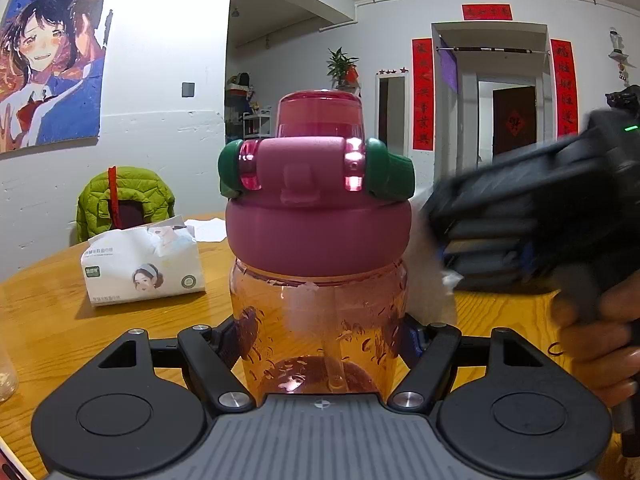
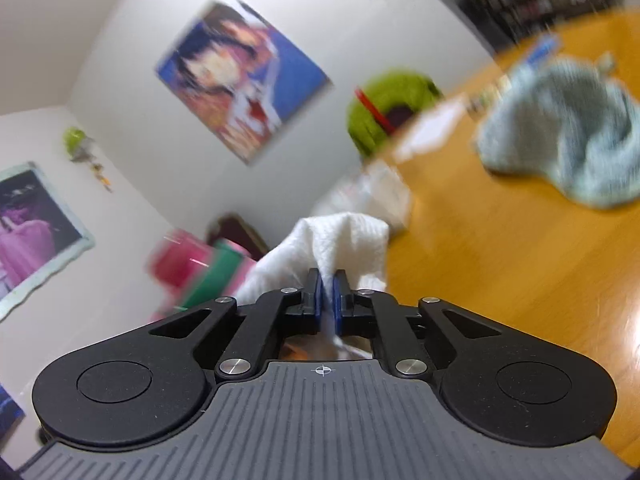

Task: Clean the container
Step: 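Wipe the bottle lid again with the towel in the right tool, then set the bottle on the table and open the left tool while the right tool drops the towel beside it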

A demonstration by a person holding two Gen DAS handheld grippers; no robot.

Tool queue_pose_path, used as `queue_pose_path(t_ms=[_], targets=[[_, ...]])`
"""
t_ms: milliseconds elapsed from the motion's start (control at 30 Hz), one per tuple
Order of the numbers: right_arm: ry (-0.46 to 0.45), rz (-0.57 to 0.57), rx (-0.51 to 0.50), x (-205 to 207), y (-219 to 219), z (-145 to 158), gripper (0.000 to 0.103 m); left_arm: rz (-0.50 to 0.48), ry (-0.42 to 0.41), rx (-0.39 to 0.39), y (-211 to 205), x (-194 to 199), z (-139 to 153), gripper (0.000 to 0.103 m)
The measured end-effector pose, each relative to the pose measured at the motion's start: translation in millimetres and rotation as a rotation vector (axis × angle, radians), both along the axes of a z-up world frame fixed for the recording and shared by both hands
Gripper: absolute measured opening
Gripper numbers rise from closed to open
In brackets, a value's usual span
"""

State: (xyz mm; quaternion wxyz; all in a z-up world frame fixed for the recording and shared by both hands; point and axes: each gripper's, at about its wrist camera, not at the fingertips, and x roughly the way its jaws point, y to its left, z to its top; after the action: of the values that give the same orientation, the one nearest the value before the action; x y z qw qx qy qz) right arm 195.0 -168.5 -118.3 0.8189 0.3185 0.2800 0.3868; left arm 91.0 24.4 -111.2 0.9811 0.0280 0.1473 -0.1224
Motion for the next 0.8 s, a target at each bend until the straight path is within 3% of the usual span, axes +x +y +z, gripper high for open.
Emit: queue_pose_path(t_ms=[67,200,300,400,467,533,633,700,800], targets=[[0.071,0.043,0.000,14,1,-13,0.012,0.002,-0.004,0.029,-3,1,-2,0.071],[0.223,0.141,0.094,41,-6,-40,0.012,0.002,-0.005,0.036,-4,-2,-3,0.071],[0.261,0.134,0.038,47,-1,-50,0.012,-0.005,-0.005,0.039,-4,-3,-3,0.071],[0.170,0.029,-0.075,31,3,-41,0.010,-0.005,-0.001,0.042,-3,-2,-3,0.072],[0.047,-0.083,-0.178,11,0,-24,0.009,0.005,0.009,0.045,-3,-1,-2,0.073],[-0.056,-0.171,-0.313,-11,-1,-8,0.010,0.028,0.071,0.030,-3,2,-3,0.075],[-0.077,-0.176,-0.451,-31,3,-3,0.016,0.050,0.151,-0.003,-1,3,-7,0.078],[-0.054,-0.167,-0.527,-40,9,-8,0.022,0.059,0.167,-0.016,0,-2,-6,0.088],[-0.041,-0.216,-0.620,-48,13,-11,0.061,0.076,0.182,-0.002,-1,-10,-4,0.095]])
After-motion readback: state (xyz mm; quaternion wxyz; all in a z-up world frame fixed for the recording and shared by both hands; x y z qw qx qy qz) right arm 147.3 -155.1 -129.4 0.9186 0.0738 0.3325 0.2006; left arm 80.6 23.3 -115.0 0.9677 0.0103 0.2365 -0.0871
